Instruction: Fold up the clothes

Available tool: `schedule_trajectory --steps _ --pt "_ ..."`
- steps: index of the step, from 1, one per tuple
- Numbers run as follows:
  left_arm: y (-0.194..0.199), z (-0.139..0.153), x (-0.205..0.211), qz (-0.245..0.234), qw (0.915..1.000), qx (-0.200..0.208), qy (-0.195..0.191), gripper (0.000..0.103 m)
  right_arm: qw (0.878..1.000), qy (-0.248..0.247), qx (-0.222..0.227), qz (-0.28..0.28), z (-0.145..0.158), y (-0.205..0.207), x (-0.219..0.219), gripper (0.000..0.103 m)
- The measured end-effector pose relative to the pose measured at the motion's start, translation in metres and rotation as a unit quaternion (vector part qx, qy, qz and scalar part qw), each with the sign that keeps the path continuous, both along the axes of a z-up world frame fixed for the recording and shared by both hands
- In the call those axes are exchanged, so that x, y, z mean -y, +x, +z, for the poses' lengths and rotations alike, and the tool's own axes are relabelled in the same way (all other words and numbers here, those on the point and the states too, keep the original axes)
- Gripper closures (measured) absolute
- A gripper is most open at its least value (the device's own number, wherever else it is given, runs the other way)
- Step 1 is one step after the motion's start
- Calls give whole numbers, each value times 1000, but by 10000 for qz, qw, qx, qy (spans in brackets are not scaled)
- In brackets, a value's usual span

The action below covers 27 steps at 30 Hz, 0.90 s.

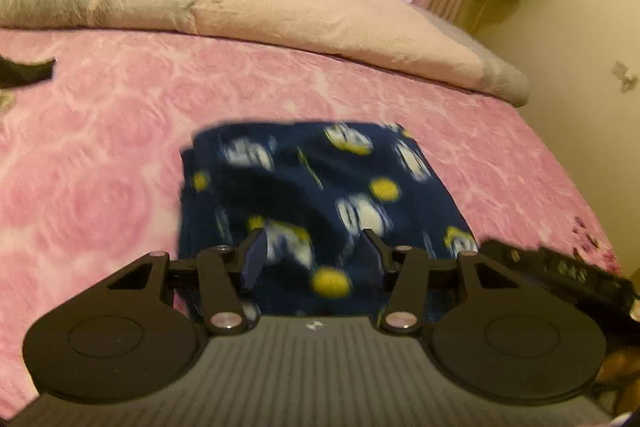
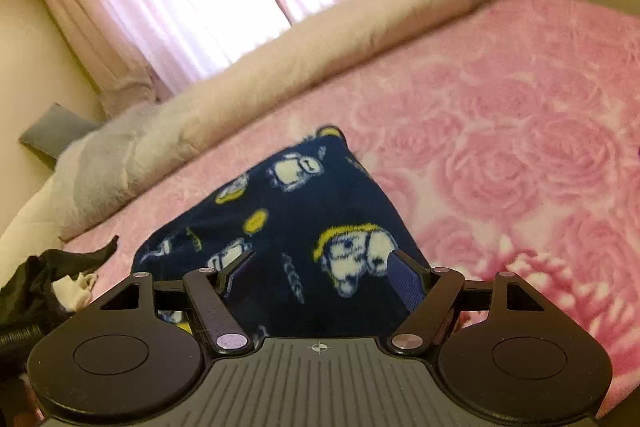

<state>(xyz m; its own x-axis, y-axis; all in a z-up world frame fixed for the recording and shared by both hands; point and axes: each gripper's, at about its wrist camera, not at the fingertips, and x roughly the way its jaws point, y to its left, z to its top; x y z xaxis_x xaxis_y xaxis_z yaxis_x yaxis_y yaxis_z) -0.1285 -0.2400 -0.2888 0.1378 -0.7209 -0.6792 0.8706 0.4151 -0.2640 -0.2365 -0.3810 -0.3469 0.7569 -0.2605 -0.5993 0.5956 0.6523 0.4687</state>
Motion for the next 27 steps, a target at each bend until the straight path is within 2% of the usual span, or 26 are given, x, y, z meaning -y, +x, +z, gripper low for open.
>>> schedule_trajectory --steps 6,11,17,20,22,24,27 --pt "15 75 28 -58 9986 -7 531 58 9938 816 -745 -84 51 -9 21 28" --pt "21 131 48 -362 9948 362 883 56 9909 871 -1003 -233 106 -25 34 28" --pt "51 151 76 -798 9898 605 1013 56 9870 862 -1063 -841 137 -34 48 28" --pt "80 148 95 -1063 9875 434 1082 56 9799 1079 -1023 -1328 141 -39 43 28" --pt "100 144 108 -1354 9840 242 1128 56 9717 1327 -926 -1720 141 -41 31 28" --pt "120 136 122 -1750 9775 68 1175 56 9578 1693 -746 -2198 138 -41 13 28" --pt "145 109 139 -2259 9634 -118 1441 55 9217 2486 -242 -2969 116 -38 -25 28"
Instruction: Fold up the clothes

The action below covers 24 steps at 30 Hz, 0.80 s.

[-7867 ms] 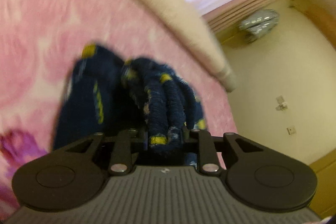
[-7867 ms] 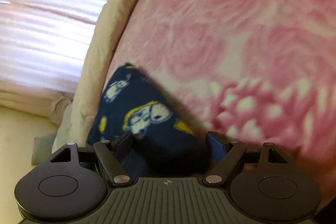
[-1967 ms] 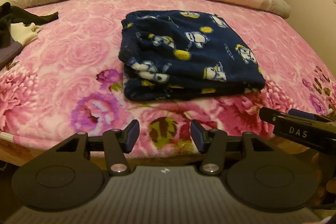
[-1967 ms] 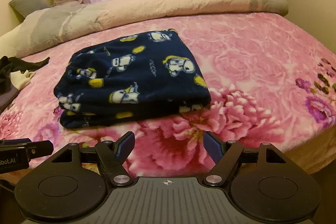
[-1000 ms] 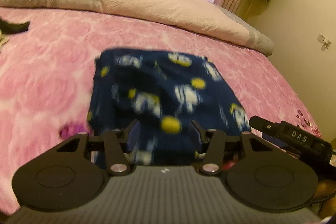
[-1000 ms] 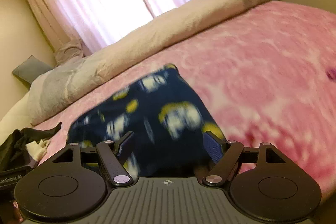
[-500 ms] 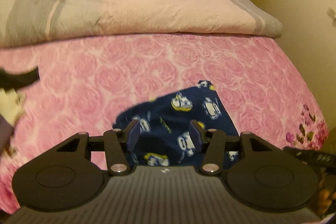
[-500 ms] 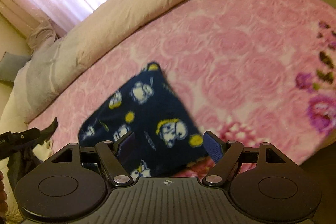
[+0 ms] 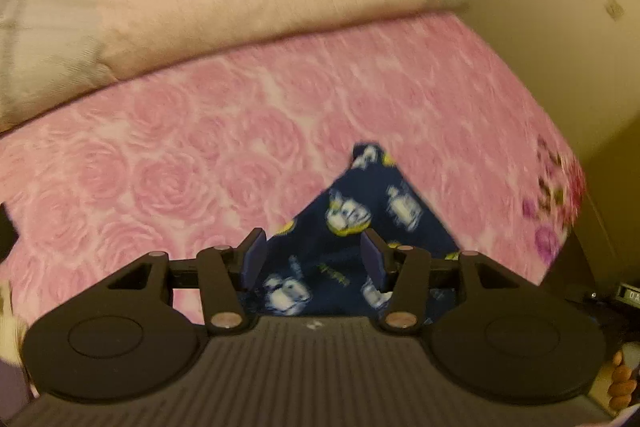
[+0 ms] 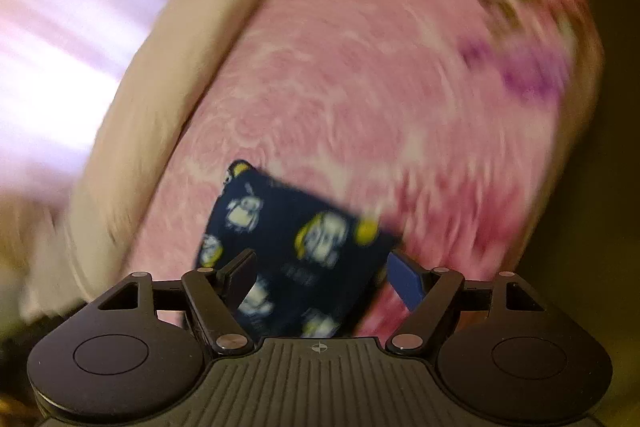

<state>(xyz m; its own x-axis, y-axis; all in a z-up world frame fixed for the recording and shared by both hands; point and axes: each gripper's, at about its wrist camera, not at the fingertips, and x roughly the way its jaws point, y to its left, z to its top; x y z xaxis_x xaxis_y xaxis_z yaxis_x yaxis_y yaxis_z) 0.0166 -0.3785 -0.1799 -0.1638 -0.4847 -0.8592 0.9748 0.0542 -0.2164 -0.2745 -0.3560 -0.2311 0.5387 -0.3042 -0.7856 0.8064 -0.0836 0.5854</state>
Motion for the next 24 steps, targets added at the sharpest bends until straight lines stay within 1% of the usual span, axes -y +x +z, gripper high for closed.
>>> schedule_trajectory --steps 2,4,7,10,13,15,18,19,21,24 --pt "16 -20 10 -284 9993 -115 226 54 9969 463 373 -513 -20 7 -27 28" --pt "28 -43 17 -471 9976 -263 423 54 9907 849 679 -817 -43 19 -53 28" --pt "44 -77 25 -681 9943 -522 628 54 9836 1157 875 -1069 -74 35 -83 28" --pt "60 -105 35 -641 9906 -916 787 54 9761 1341 1058 -1347 -101 45 -103 28" --pt "71 -123 46 -617 9864 -1234 897 54 9697 1292 1276 -1637 -119 49 -112 28" --pt "75 -131 53 -772 9834 -1365 910 54 9675 1170 1414 -1739 -127 53 -114 28" --pt "77 -142 61 -1075 9811 -1288 960 53 9674 968 1528 -1772 -138 64 -117 28" --pt "77 -145 63 -1154 9803 -1263 986 53 9674 919 1555 -1773 -142 68 -118 35" --pt "78 -152 66 -1296 9775 -1319 1017 53 9675 865 1619 -1739 -148 75 -121 56" --pt "78 -161 68 -1501 9725 -1451 1027 53 9677 825 1599 -1764 -158 81 -124 56"
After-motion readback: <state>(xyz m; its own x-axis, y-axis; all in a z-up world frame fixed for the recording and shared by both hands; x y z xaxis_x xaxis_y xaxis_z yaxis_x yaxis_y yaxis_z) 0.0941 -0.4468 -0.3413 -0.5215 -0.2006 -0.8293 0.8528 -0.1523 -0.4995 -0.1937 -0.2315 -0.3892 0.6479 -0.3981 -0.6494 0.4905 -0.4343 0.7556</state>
